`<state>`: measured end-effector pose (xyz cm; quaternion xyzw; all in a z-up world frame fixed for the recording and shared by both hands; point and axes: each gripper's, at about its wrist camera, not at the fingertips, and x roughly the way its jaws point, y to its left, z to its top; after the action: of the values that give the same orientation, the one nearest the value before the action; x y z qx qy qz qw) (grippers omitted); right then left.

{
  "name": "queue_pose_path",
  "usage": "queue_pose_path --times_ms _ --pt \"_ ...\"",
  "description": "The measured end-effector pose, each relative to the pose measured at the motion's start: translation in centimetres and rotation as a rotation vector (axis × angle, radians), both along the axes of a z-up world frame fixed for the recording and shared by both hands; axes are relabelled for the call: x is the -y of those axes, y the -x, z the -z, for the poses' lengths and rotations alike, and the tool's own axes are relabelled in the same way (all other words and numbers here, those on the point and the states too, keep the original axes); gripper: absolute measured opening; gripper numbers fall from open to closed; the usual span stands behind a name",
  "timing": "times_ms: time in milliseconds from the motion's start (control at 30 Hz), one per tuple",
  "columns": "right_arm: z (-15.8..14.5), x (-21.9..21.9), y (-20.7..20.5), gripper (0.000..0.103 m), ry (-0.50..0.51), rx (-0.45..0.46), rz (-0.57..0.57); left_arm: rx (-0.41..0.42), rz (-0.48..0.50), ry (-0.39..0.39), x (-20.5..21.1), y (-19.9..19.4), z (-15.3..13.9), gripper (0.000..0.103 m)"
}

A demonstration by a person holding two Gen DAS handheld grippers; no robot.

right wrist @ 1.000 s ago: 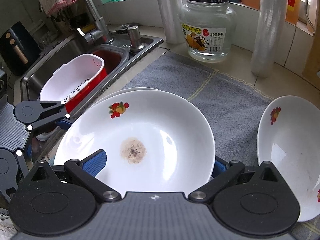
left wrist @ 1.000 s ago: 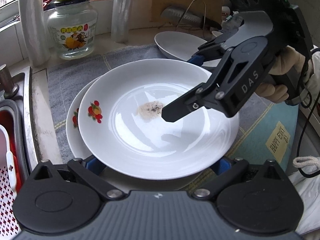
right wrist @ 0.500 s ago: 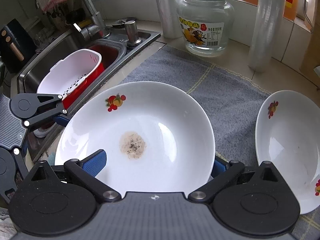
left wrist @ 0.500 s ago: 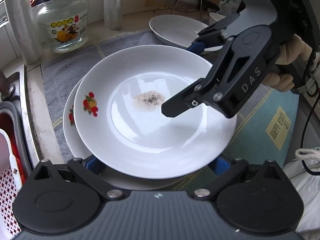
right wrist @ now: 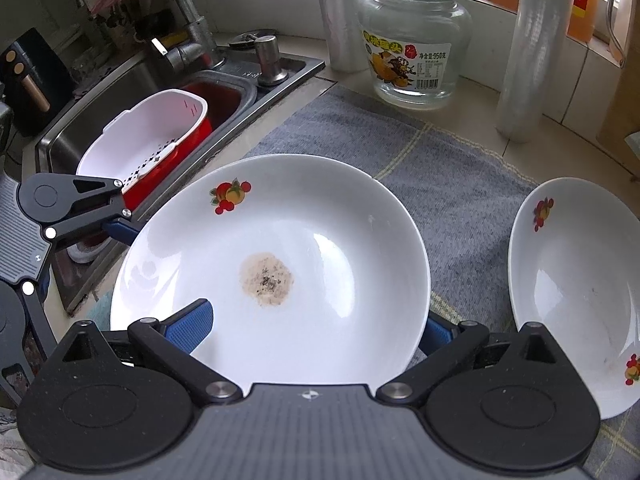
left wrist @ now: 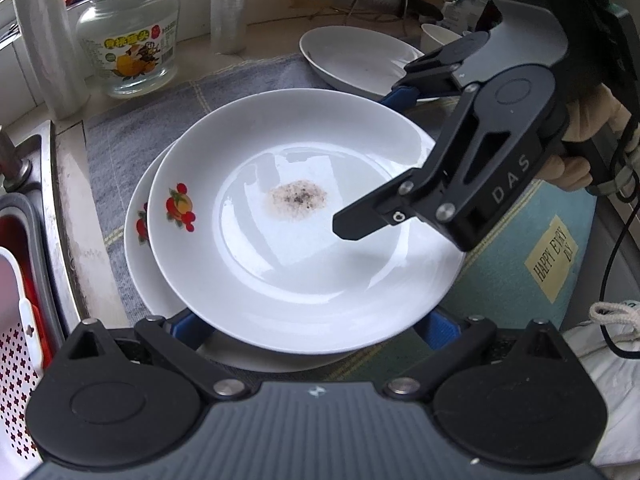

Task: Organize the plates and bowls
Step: 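Set the stained plate flat on the stack and open the right tool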

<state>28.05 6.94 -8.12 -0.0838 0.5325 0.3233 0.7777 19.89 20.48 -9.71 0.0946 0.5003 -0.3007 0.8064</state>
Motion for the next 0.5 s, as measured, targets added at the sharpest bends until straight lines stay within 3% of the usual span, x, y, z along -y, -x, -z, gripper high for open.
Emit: queue_pose_path --times_ms 500 --pt "-0.38 0.37 0.70 0.103 -0.010 -0.009 0.012 -0.018 0.002 -0.014 0.11 0.19 -0.08 0.102"
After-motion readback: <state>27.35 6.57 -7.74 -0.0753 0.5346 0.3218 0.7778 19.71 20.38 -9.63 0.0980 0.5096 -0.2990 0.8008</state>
